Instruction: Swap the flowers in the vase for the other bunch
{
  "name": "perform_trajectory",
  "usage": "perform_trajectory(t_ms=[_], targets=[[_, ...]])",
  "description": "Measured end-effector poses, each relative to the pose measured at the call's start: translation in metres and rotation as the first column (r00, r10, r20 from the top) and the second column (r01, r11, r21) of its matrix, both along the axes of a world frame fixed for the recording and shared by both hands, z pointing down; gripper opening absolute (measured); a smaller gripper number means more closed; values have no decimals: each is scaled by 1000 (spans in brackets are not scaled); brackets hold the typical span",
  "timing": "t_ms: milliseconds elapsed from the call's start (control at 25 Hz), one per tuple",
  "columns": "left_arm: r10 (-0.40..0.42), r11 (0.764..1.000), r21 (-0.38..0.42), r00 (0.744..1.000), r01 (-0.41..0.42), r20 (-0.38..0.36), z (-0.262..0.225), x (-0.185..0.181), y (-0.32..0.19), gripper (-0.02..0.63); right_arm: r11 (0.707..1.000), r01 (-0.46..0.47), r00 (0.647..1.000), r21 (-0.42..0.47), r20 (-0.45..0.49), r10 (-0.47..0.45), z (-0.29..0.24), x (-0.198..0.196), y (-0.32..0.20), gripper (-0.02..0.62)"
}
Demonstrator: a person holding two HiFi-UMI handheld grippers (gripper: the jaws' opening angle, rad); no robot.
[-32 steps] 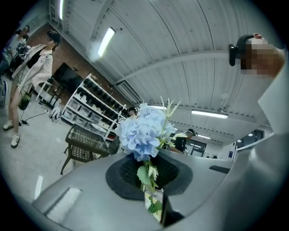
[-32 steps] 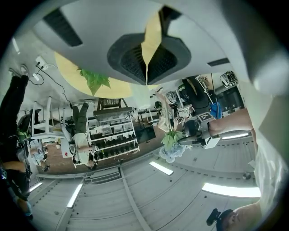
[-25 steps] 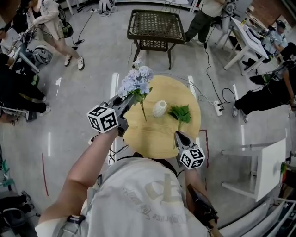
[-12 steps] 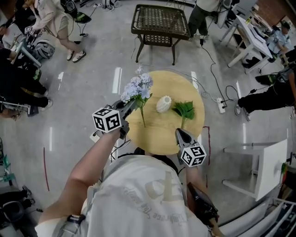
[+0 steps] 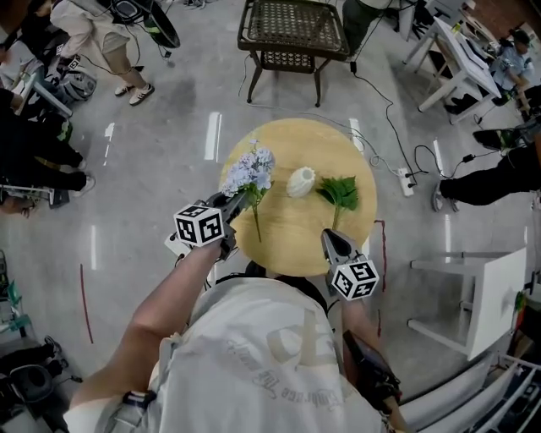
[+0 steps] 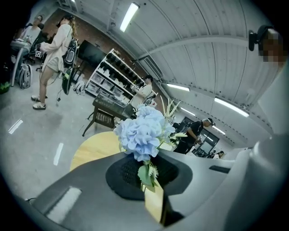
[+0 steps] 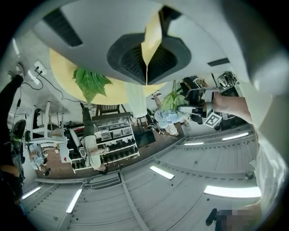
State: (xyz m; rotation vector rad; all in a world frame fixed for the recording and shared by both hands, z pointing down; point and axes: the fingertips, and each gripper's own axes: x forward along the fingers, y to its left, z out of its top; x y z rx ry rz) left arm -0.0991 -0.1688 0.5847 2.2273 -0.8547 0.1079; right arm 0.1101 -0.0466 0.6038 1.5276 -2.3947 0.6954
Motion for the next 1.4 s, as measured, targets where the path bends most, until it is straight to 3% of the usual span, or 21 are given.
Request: perform_trajectory(t_ms=[520,1040,1400], targets=[[40,986,-165,997,-29,60,76,8,-3,31,999,3,1000,-34,2,-2,11,-5,-5,8],[102,972,-223,988,-75,114,112,28,-20,31,998,-21,1000,-66,2,22,20,1,-2,8],[93,944,-323,994,-71,52,140,36,-30,31,996,-36,999,-78,3,36,23,4,-4,8]])
